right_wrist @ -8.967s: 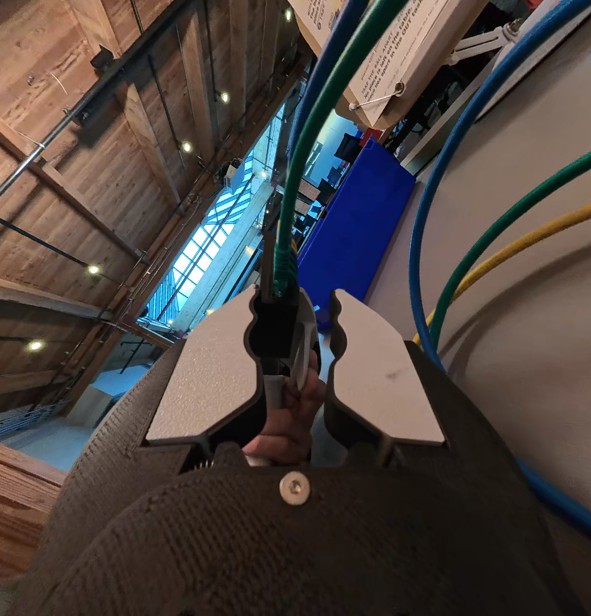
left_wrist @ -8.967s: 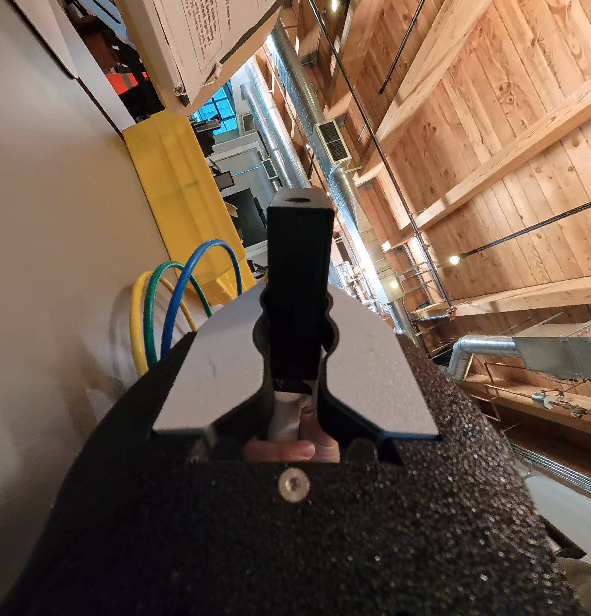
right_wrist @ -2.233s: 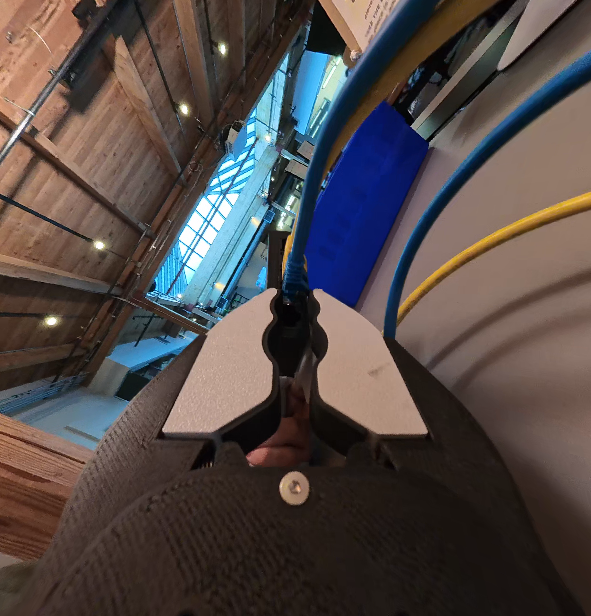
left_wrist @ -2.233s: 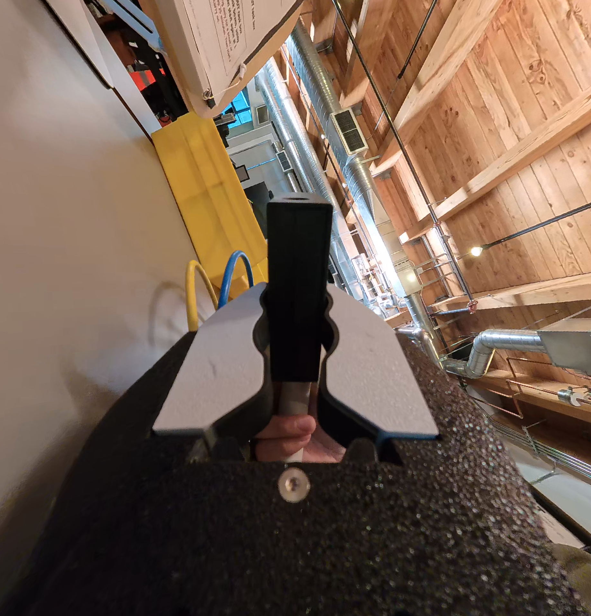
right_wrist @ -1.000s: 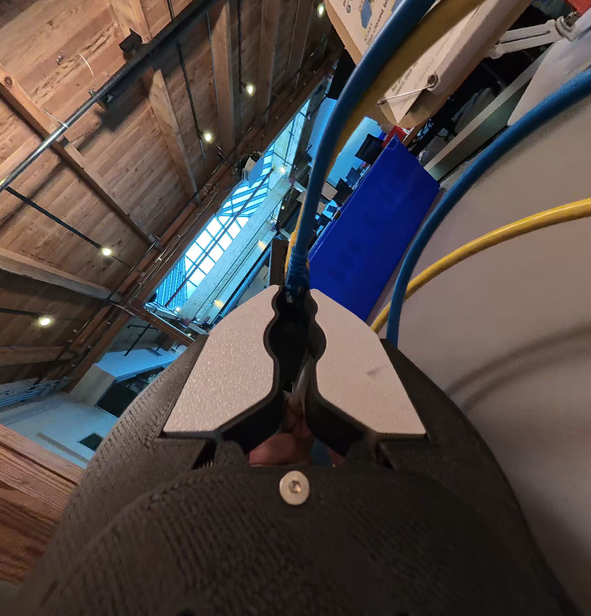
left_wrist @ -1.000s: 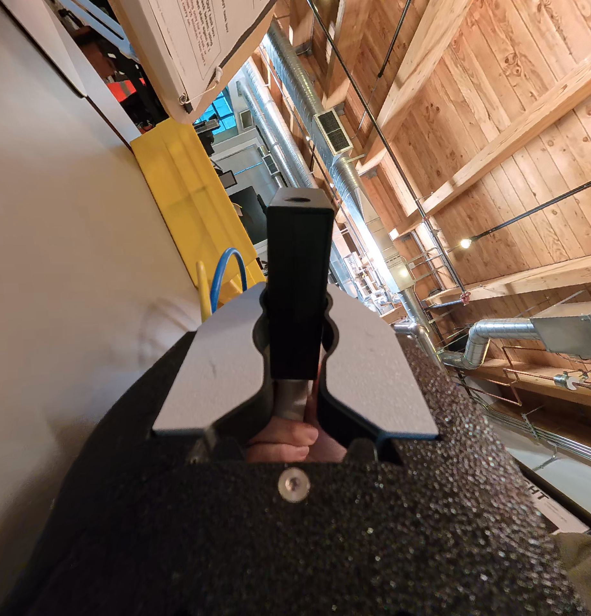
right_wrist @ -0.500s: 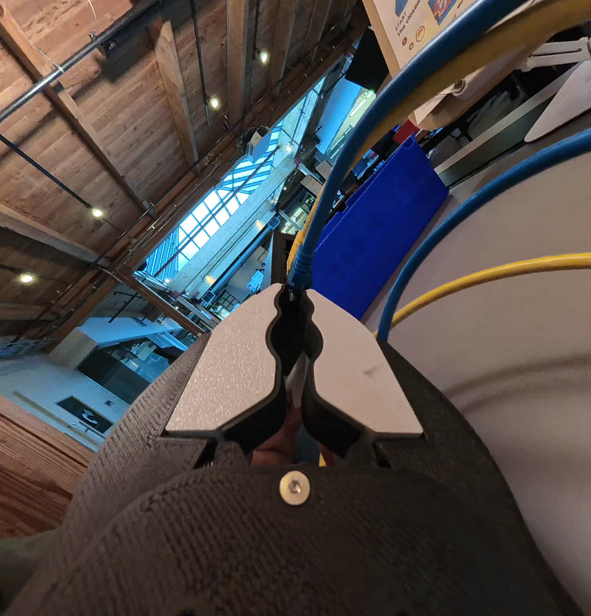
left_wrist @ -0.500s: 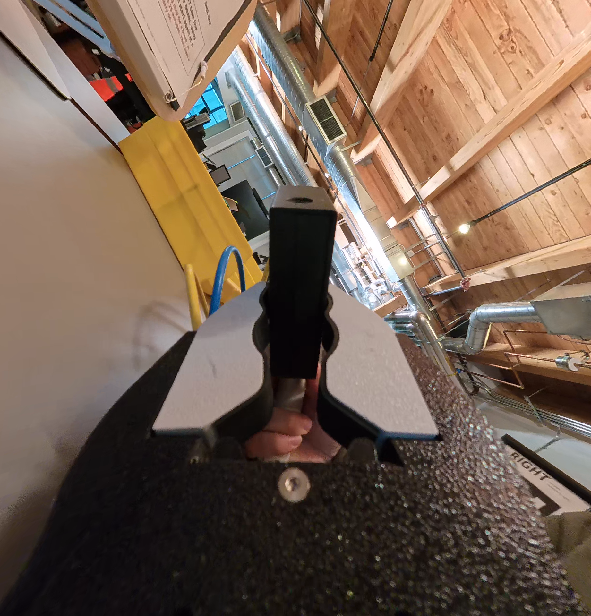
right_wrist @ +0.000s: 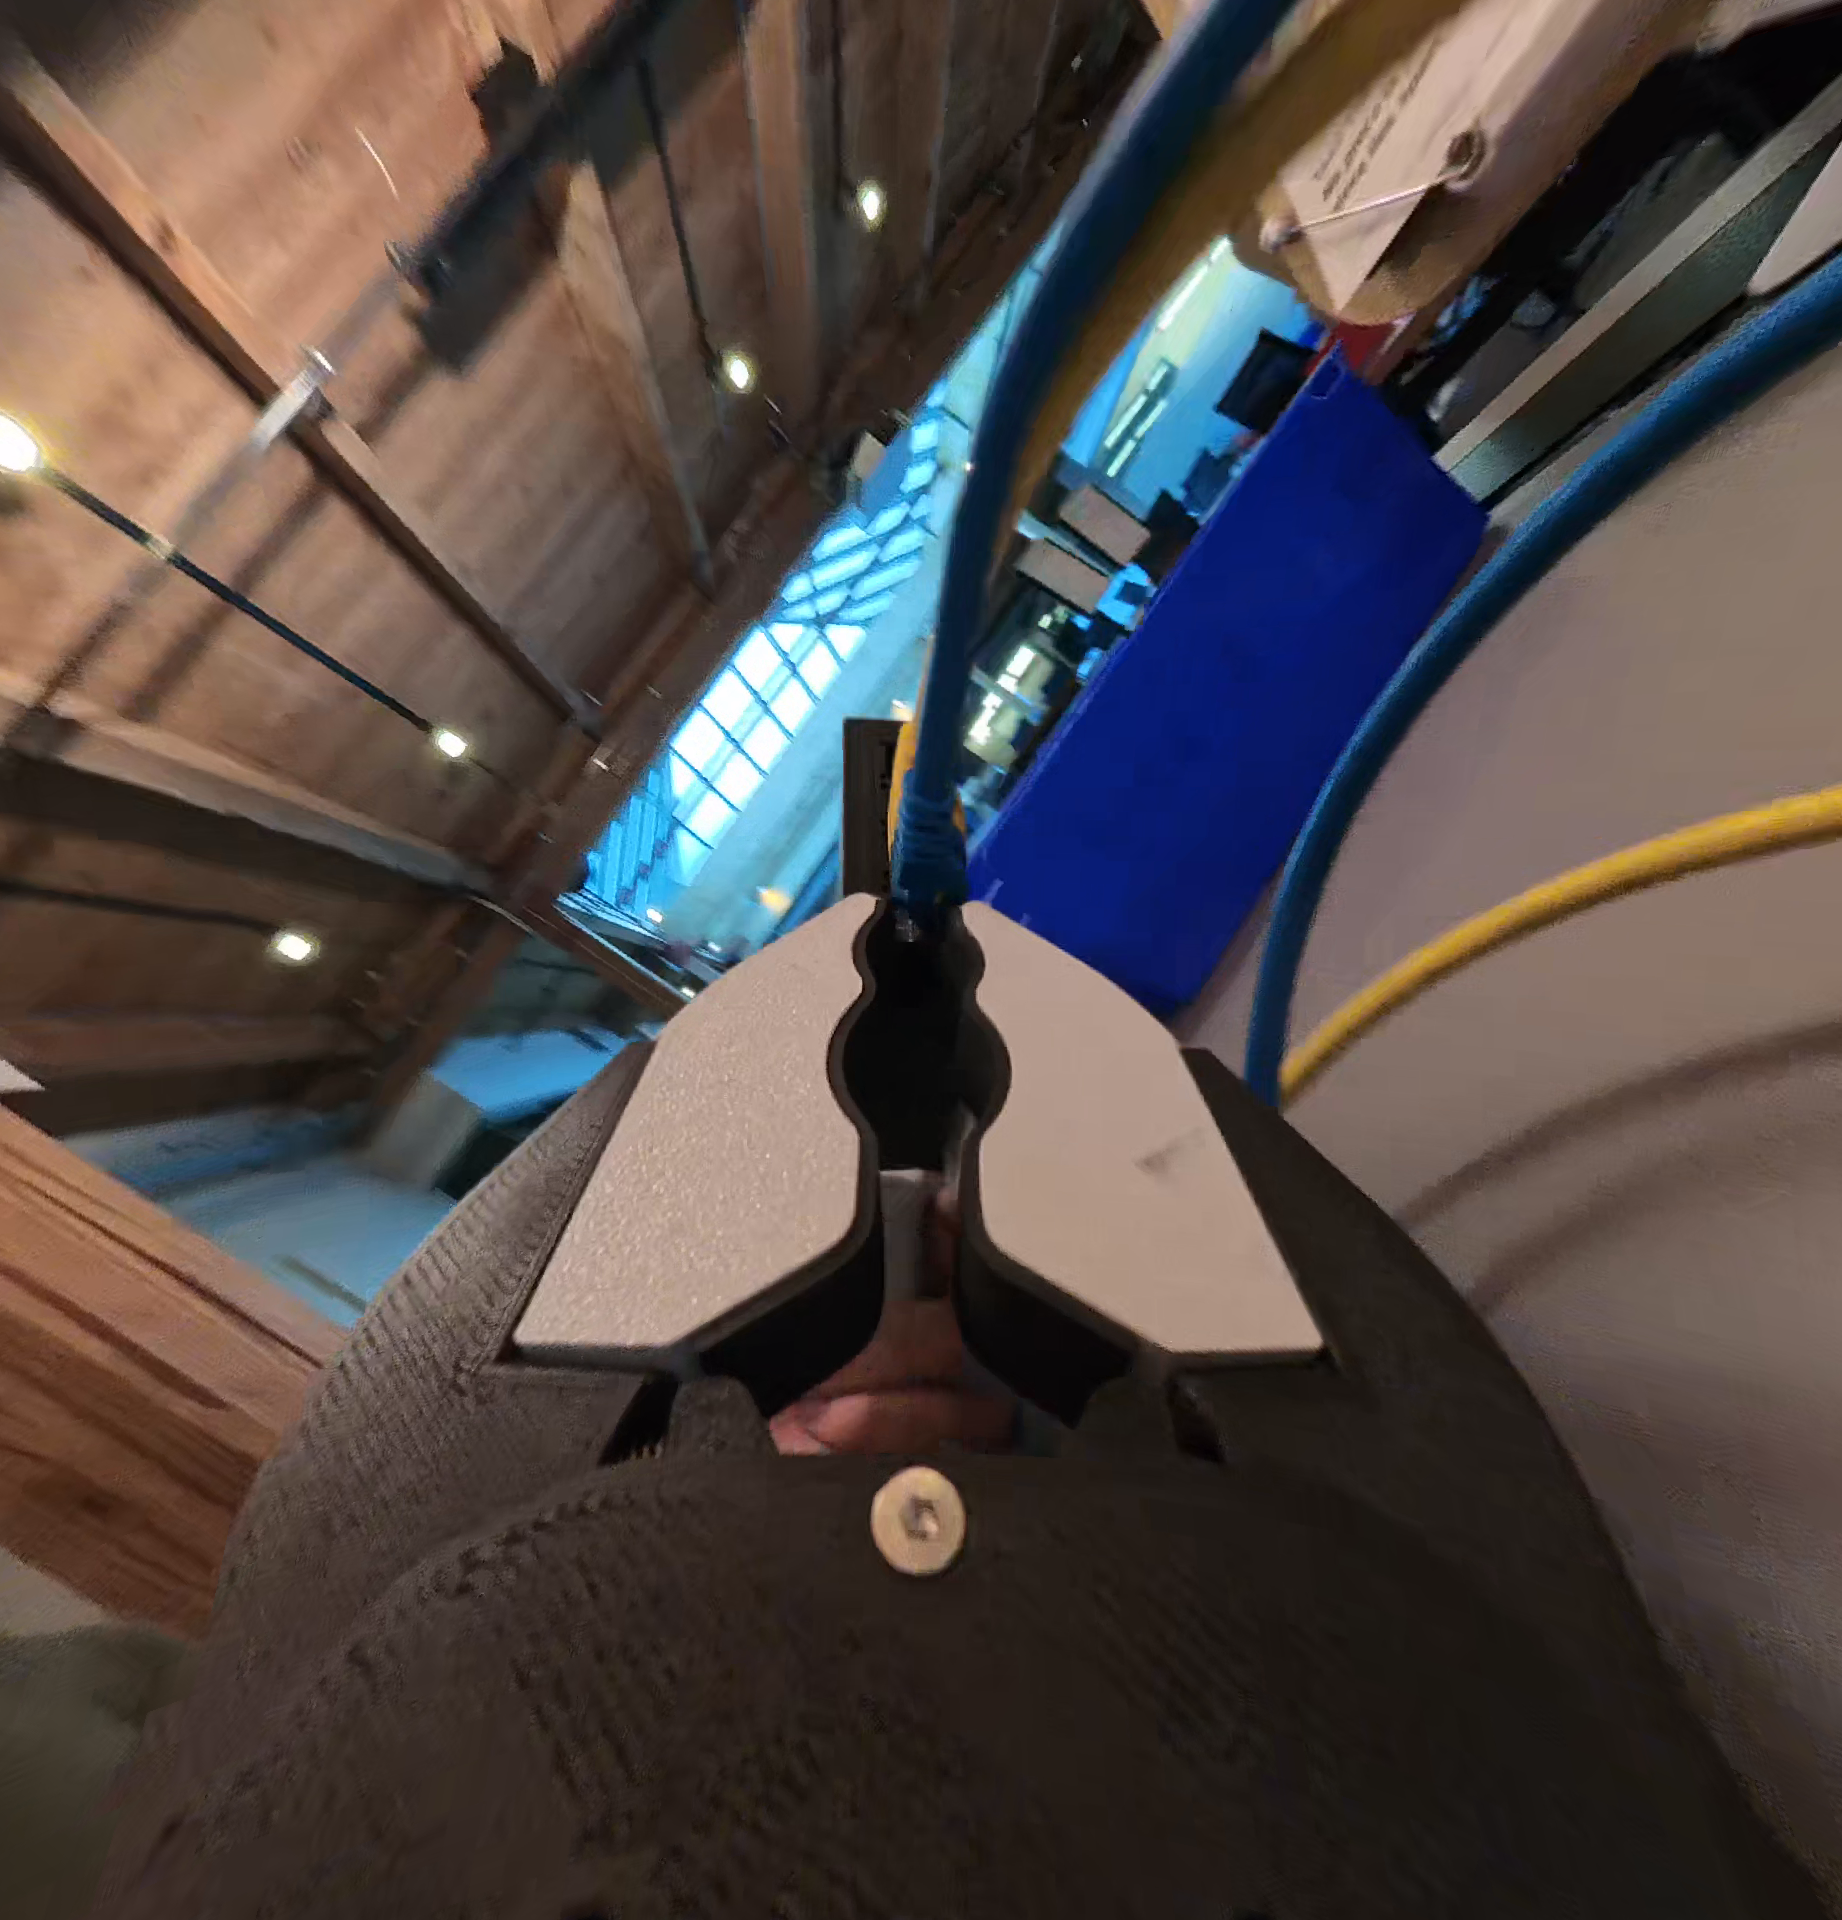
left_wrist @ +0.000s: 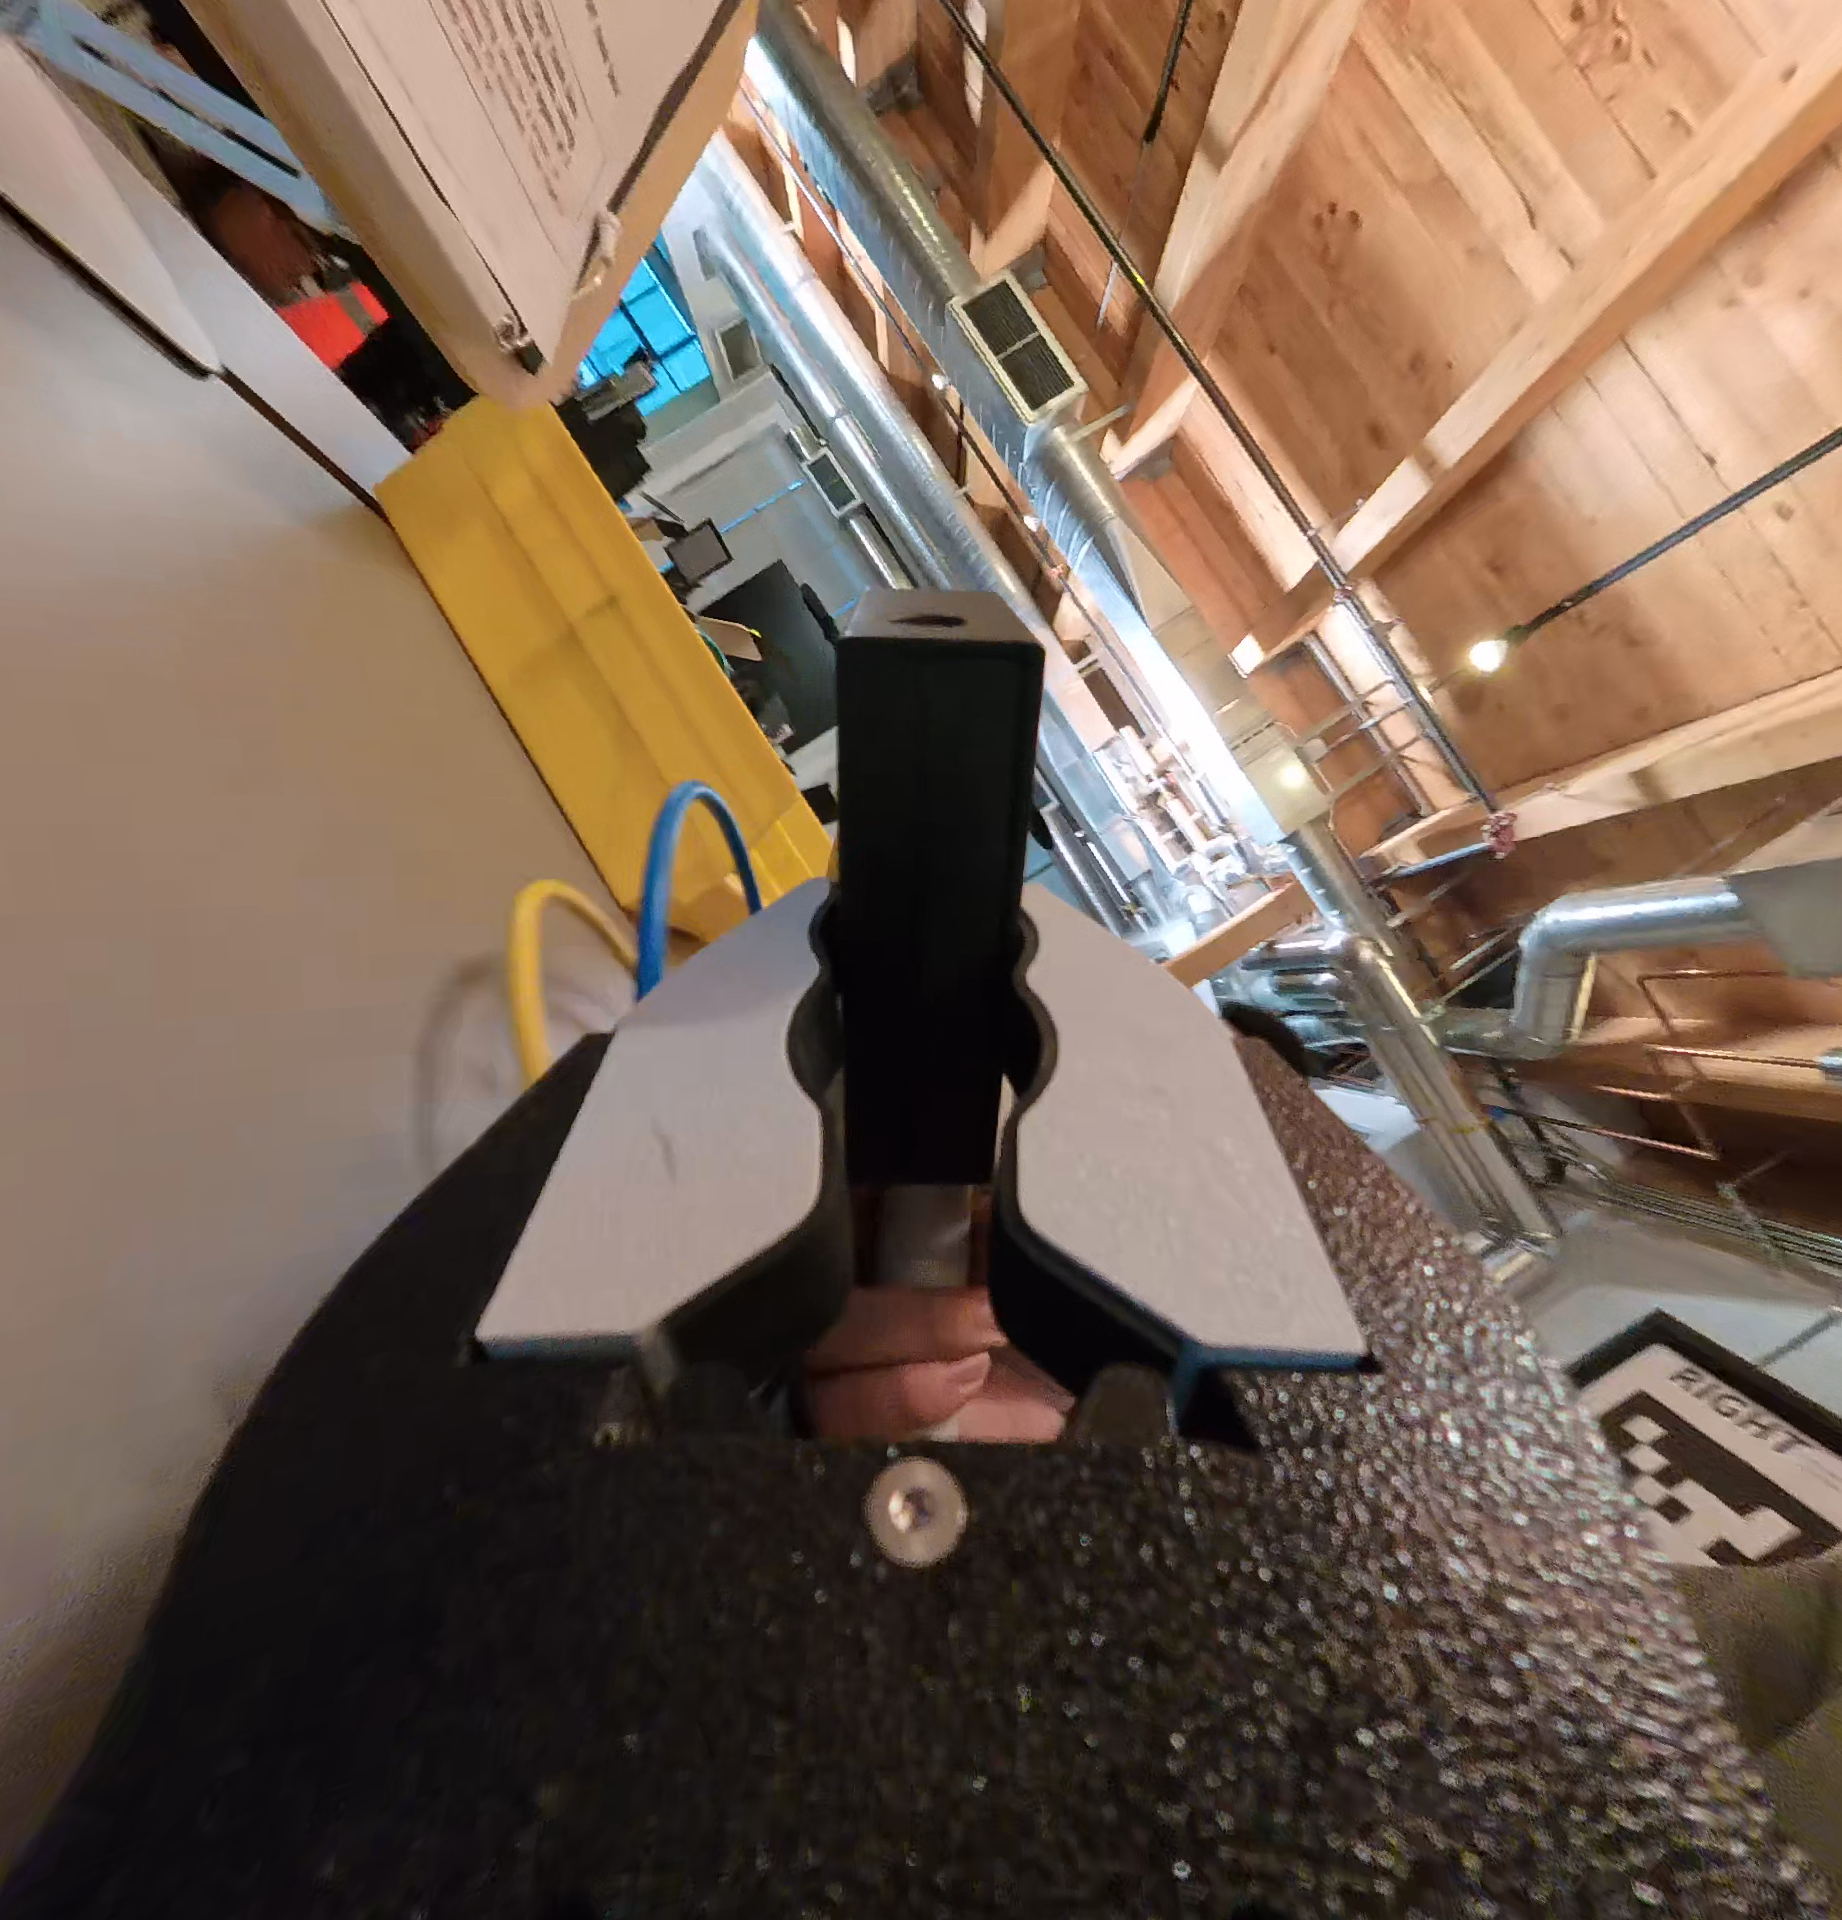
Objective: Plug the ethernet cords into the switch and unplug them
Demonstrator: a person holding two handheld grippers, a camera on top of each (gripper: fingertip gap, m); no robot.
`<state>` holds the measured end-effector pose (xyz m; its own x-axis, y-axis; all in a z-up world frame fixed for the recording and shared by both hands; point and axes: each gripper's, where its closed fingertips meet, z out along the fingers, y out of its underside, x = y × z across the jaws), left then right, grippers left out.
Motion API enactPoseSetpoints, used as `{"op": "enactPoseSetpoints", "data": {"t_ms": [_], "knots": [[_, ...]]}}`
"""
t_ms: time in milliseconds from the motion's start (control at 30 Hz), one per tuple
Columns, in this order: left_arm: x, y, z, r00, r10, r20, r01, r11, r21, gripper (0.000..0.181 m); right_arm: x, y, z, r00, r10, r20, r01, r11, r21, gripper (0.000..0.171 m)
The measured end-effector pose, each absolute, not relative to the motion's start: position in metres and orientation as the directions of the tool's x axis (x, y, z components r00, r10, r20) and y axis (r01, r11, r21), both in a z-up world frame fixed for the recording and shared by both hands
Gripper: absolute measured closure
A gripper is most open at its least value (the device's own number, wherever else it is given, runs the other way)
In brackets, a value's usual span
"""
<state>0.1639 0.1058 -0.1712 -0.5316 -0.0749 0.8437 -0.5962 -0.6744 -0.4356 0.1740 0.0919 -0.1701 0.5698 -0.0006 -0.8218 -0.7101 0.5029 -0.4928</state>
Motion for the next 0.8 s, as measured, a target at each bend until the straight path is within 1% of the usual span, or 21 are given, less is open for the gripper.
{"op": "enactPoseSetpoints", "data": {"t_ms": [33, 167, 233, 300, 400, 467, 567, 667, 733, 800], "knots": [[0.164, 0.106, -0.171, -0.529, -0.052, 0.847, -0.606, -0.676, -0.420, 0.154, 0.174, 0.092, -0.169, 0.559, 0.022, -0.829, -0.717, 0.514, -0.470, 0.161], [0.163, 0.106, -0.169, -0.525, -0.016, 0.851, -0.610, -0.690, -0.389, 0.154, 0.176, 0.092, -0.169, 0.553, -0.006, -0.833, -0.692, 0.554, -0.463, 0.155], [0.163, 0.105, -0.170, -0.523, -0.024, 0.852, -0.609, -0.689, -0.393, 0.154, 0.175, 0.092, -0.167, 0.539, 0.023, -0.842, -0.696, 0.574, -0.431, 0.158], [0.164, 0.105, -0.171, -0.516, -0.023, 0.856, -0.612, -0.690, -0.387, 0.152, 0.176, 0.092, -0.168, 0.552, -0.004, -0.834, -0.674, 0.587, -0.449, 0.159], [0.162, 0.104, -0.168, -0.526, -0.005, 0.851, -0.617, -0.686, -0.385, 0.154, 0.175, 0.092, -0.165, 0.598, -0.028, -0.801, -0.642, 0.582, -0.499, 0.159], [0.162, 0.103, -0.168, -0.529, -0.022, 0.848, -0.617, -0.675, -0.403, 0.154, 0.176, 0.092, -0.164, 0.611, -0.034, -0.791, -0.631, 0.582, -0.512, 0.160], [0.164, 0.104, -0.171, -0.512, -0.020, 0.859, -0.620, -0.683, -0.385, 0.154, 0.178, 0.093, -0.167, 0.608, -0.062, -0.792, -0.628, 0.573, -0.527, 0.160], [0.165, 0.108, -0.170, -0.517, -0.028, 0.856, -0.608, -0.692, -0.390, 0.154, 0.175, 0.096, -0.167, 0.659, -0.143, -0.738, -0.580, 0.528, -0.621, 0.162], [0.164, 0.108, -0.169, -0.531, -0.052, 0.845, -0.598, -0.683, -0.419, 0.154, 0.176, 0.093, -0.166, 0.683, -0.167, -0.711, -0.553, 0.519, -0.652, 0.164], [0.164, 0.109, -0.169, -0.518, -0.024, 0.855, -0.608, -0.693, -0.388, 0.154, 0.181, 0.081, -0.157, 0.687, -0.137, -0.713, -0.532, 0.574, -0.623, 0.164]]}}
